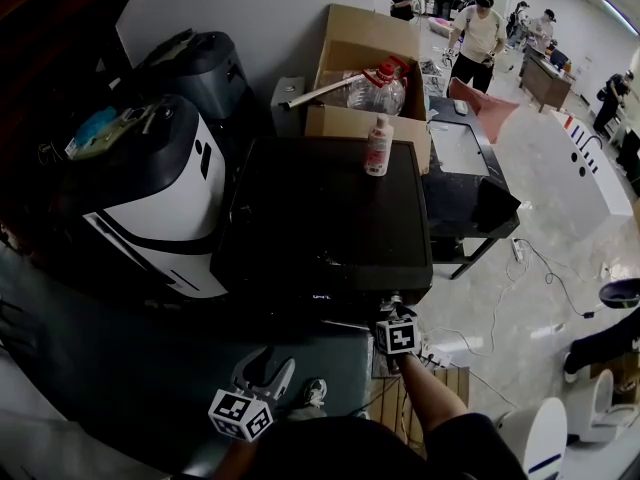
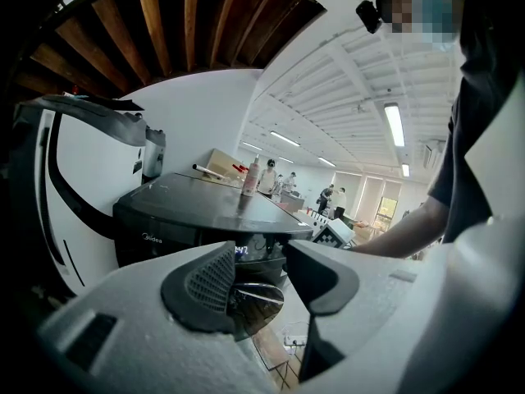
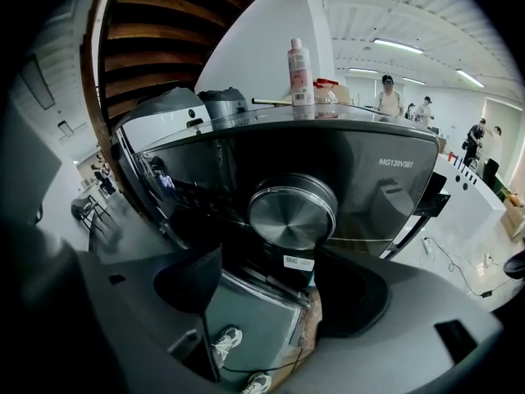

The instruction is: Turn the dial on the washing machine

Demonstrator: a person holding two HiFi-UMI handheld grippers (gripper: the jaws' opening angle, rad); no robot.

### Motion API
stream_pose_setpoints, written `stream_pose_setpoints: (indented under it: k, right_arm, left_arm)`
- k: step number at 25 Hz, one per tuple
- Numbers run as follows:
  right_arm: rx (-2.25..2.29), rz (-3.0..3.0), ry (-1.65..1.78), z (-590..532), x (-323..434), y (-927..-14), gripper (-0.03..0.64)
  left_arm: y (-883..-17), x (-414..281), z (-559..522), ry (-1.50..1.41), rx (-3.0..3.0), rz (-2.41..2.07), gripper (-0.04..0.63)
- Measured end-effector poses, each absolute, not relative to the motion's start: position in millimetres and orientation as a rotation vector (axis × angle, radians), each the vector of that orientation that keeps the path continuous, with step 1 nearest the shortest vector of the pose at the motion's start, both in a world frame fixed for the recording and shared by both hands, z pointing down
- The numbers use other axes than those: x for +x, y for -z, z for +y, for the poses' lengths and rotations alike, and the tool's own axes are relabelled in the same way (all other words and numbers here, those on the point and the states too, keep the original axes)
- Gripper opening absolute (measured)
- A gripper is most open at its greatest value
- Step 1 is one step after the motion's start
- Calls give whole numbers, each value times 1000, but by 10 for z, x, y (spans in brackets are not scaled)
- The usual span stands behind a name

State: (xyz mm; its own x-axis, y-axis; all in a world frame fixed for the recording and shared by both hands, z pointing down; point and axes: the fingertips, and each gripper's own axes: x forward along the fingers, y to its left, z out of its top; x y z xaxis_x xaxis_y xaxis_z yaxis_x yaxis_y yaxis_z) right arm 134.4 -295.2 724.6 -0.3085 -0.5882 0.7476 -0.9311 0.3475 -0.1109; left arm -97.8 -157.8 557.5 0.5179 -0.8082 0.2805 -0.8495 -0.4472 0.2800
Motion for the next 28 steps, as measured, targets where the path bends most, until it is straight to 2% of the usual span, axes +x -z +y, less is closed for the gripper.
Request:
stream_pose_setpoints:
  k: [11, 20, 28]
  right_arm:
    - [1388, -1978, -747, -2918, 1456, -7254, 334]
    - [1401, -2096, -516, -2896, 1451, -6688, 339]
    - [1341, -2108, -465, -2907, 1339, -6681, 339]
  left_arm:
    - [-5575, -969, -1608, -156, 2365, -1373, 193]
    - [-5541, -716, -1679, -129, 2407, -1316, 193]
    - [-5539, -634, -1624, -128, 2414, -1307, 193]
